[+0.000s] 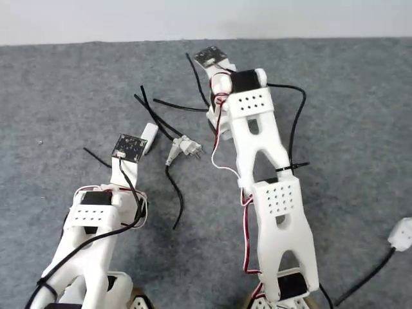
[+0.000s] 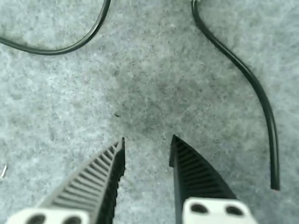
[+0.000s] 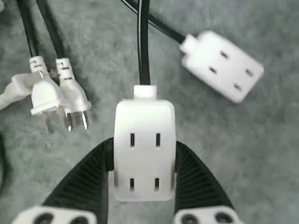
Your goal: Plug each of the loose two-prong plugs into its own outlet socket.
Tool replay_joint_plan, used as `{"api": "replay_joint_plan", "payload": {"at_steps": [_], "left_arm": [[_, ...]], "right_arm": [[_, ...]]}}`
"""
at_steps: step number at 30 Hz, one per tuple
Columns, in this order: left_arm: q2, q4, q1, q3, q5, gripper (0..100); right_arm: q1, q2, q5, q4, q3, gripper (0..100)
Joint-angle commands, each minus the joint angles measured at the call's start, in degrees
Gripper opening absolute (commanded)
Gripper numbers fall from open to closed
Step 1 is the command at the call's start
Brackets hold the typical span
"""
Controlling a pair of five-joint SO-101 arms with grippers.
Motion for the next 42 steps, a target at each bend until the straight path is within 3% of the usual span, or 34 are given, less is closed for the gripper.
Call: {"api": "replay_joint_plan", "payload": {"at_steps": [1, 11, 25, 28, 34, 42], "left_arm": [[-1.0, -1.6, -0.4, -1.9, -0.6, 15], [-1.0, -1.6, -0.4, -1.9, -0.6, 15], [-1.0, -1.5, -0.3, -1.9, -0.6, 15], [-1.0, -1.5, -0.2, -1.9, -0.6, 15], [-1.0, -1.5, -0.1, -1.9, -0.6, 15], [-1.0, -1.5, -0.1, -1.9, -0.6, 15]], "right_arm": [[0.5, -11.1, -4.0, 2.6, 7.6, 0.9], [0.6, -27.9, -15.6, -1.3, 42.0, 0.9], [-5.1, -62.1, -16.0, -32.1, 99.6, 1.3], [-5.0, -62.9, -14.0, -36.8, 104.5, 3.4], [-5.4, -60.3, -14.2, -38.7, 105.9, 19.3], [-5.5, -60.3, -13.8, -29.3, 98.3, 23.2]]}}
